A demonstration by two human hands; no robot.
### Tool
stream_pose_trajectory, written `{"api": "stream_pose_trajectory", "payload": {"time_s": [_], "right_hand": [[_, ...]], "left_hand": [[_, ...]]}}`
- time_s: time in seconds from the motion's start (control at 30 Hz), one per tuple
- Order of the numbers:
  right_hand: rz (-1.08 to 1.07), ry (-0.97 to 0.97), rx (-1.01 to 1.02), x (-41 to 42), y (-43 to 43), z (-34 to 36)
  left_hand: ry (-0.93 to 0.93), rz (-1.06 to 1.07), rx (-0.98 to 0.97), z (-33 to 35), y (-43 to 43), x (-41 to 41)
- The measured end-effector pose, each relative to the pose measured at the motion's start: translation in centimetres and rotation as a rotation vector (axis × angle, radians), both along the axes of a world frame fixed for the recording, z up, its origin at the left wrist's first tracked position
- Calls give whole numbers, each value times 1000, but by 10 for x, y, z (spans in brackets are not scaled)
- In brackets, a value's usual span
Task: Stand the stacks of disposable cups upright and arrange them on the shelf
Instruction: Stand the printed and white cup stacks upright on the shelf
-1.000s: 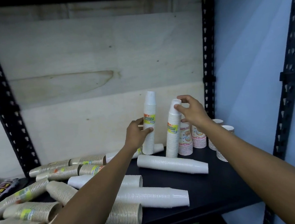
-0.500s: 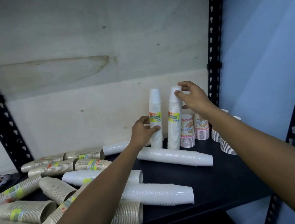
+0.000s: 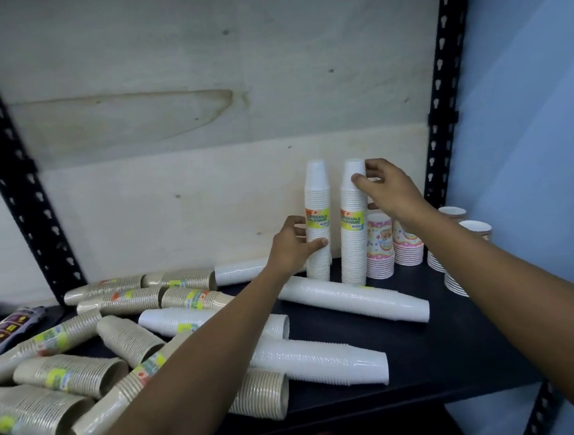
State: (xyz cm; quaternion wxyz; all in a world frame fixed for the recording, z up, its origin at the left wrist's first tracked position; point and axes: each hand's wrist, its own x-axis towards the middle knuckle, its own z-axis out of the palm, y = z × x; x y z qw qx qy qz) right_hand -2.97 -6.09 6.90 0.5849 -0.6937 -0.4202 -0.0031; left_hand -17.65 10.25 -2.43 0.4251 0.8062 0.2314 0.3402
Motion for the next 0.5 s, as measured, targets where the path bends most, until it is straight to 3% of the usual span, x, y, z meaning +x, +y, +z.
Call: {"api": "stream_pose_trajectory", "payload": {"time_s": [0.23,0.5], "right_hand": [[24,48,-16,2,-5,-2],[-73,-55,-51,-9,-19,-7]], "left_hand": [[22,-12,-7,4,-2,-2],[29,2,9,15,-12,-14]]}}
